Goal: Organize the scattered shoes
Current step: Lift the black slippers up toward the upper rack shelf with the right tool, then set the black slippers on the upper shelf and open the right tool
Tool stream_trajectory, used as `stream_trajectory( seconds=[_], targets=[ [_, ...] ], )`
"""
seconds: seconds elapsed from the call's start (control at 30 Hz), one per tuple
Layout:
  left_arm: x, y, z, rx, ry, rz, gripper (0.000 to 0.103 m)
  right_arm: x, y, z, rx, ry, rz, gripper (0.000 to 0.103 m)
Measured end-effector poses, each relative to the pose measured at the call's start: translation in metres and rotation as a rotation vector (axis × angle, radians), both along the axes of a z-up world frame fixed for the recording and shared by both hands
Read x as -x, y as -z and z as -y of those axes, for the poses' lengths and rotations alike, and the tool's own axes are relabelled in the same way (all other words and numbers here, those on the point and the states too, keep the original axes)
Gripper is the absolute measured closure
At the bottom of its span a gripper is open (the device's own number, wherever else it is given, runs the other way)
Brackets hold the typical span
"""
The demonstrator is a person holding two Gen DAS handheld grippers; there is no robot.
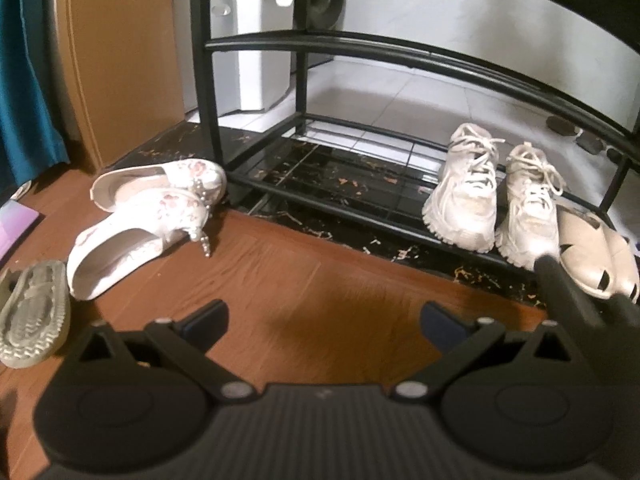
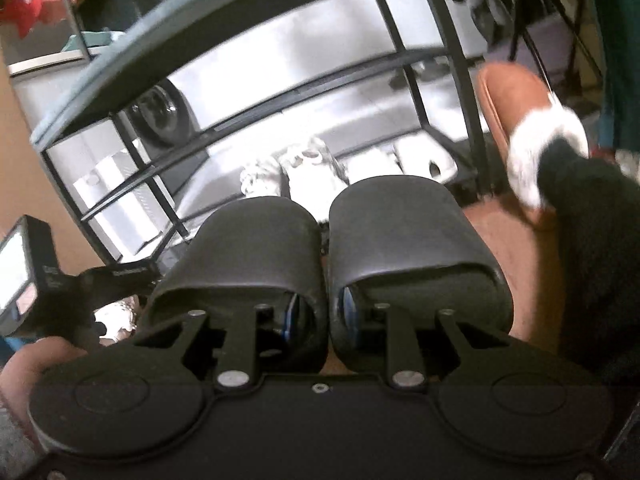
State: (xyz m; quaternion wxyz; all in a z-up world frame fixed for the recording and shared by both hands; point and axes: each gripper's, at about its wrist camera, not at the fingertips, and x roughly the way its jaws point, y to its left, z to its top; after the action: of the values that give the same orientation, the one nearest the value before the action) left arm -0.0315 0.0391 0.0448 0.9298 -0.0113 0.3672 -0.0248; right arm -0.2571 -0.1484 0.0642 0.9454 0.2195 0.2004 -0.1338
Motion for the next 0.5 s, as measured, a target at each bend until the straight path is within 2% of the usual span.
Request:
stream_trajectory(
  seconds=[0.33,0.5],
  targets=[
    [-0.003,-0.001,0.002,0.011,0.02,0.003,0.001,0.01,-0.04,0.0,0.221,-0.003,0.14,0.078],
    [-0.005,0.0,0.002,0.017,0.027,0.0,0.001,-0.004,-0.061,0.019,0.277,0.018,0.192,0.078]
  ],
)
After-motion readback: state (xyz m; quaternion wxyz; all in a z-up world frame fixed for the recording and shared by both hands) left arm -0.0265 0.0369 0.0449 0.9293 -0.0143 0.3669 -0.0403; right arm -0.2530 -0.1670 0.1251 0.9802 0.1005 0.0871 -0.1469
